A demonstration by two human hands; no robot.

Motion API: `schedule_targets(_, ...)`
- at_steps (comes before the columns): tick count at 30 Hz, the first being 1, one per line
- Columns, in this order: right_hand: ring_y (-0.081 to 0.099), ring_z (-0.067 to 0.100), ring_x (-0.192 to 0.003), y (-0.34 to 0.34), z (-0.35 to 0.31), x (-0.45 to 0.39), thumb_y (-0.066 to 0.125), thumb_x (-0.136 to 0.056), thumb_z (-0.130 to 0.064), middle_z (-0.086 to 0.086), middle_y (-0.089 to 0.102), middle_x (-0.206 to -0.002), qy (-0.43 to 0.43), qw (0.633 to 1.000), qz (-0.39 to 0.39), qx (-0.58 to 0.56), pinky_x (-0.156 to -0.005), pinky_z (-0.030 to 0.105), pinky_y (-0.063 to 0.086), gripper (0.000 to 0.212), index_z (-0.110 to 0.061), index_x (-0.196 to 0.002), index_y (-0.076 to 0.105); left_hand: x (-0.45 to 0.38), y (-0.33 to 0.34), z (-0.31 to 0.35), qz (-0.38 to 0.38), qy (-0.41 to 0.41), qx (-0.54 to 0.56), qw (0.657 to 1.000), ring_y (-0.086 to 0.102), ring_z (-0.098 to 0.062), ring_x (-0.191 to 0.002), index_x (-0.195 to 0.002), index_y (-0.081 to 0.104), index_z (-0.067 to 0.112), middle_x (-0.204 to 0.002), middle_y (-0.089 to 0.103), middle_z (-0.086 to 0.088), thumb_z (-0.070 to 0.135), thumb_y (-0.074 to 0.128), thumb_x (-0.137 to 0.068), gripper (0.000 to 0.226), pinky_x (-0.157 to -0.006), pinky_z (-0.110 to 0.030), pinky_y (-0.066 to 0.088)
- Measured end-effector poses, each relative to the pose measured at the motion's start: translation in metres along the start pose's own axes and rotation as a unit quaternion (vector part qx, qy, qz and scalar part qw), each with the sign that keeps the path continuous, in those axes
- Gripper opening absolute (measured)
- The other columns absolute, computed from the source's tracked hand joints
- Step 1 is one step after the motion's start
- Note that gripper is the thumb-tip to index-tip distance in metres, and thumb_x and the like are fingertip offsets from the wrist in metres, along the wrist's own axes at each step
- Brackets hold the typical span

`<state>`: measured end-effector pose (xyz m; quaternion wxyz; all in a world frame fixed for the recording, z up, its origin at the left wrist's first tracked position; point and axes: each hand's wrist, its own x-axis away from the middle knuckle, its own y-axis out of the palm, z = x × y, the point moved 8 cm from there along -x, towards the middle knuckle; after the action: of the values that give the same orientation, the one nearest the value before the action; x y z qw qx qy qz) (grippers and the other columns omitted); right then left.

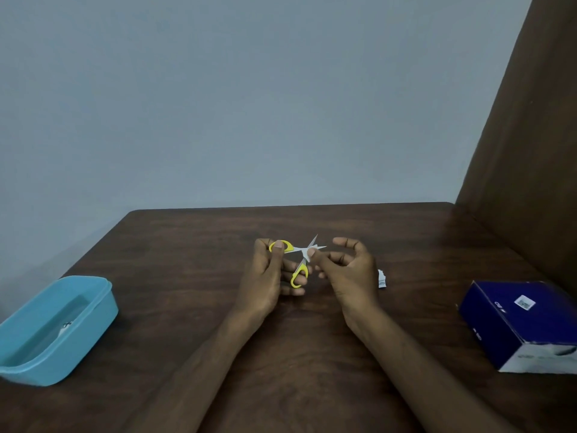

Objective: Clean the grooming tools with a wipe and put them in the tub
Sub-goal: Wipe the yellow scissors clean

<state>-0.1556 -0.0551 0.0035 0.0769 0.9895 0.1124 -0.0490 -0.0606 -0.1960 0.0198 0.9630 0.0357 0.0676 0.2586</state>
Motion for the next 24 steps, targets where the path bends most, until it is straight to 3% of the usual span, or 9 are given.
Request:
schedule_targets(3,0.068,0.014,-0.061,0.001,-0.003,0.001,0.095,-0.079,-0.020,0.003,0.078,-0.073,-0.012,1.000,-0.006,0.008,-0.073,0.041,0.058,0.052,-0.020,-0.116,0.058,-0.001,-0.002,-0.001,0.007,0.005,-0.002,1.000,0.069,-0.017,-0.059,-0.118,0.043,0.008,-0.068,0.073,-0.006,0.030,0.039,-0.118,0.023,-0.055,-0.032,0.062)
schedule_targets(9,0.071,0.012,-0.060,-0.013,-0.012,0.000,0.098,-0.075,-0.025,0.002,0.080,-0.079,-0.040,0.997,0.058,0.008,-0.065,0.031,0.056,0.052,-0.024,-0.110,0.060,-0.002,0.001,-0.002,-0.011,0.010,0.004,1.000,0.069,-0.023,-0.064,-0.114,0.040,0.010,-0.077,0.076,-0.016,0.030,0.039,-0.118,0.020,-0.056,-0.034,0.061)
schedule_targets(15,0.077,0.022,-0.072,-0.024,-0.006,-0.005,0.097,-0.073,-0.036,-0.008,0.080,-0.077,-0.041,0.991,0.109,0.063,-0.078,0.048,0.064,0.048,-0.031,-0.102,0.060,-0.003,0.001,-0.003,-0.011,0.017,0.004,1.000,0.071,-0.029,-0.071,-0.117,0.039,0.005,-0.076,0.072,-0.012,0.029,0.040,-0.117,0.024,-0.056,-0.036,0.059)
schedule_targets(18,0.076,0.021,-0.071,-0.020,-0.008,-0.004,0.098,-0.072,-0.035,-0.007,0.080,-0.076,-0.053,0.991,0.090,0.078,-0.077,0.047,0.063,0.049,-0.030,-0.103,0.060,-0.002,0.002,-0.002,-0.020,0.021,0.003,1.000,0.069,-0.027,-0.068,-0.117,0.040,0.006,-0.080,0.073,-0.015,0.030,0.040,-0.118,0.023,-0.056,-0.035,0.058)
schedule_targets(24,0.076,0.019,-0.070,-0.028,-0.010,-0.005,0.097,-0.071,-0.038,-0.011,0.079,-0.075,-0.049,0.988,0.119,0.086,-0.079,0.048,0.063,0.049,-0.031,-0.101,0.059,-0.002,0.001,-0.003,-0.021,0.023,-0.004,1.000,0.072,-0.029,-0.074,-0.115,0.041,0.009,-0.076,0.074,-0.006,0.029,0.039,-0.118,0.021,-0.058,-0.035,0.060)
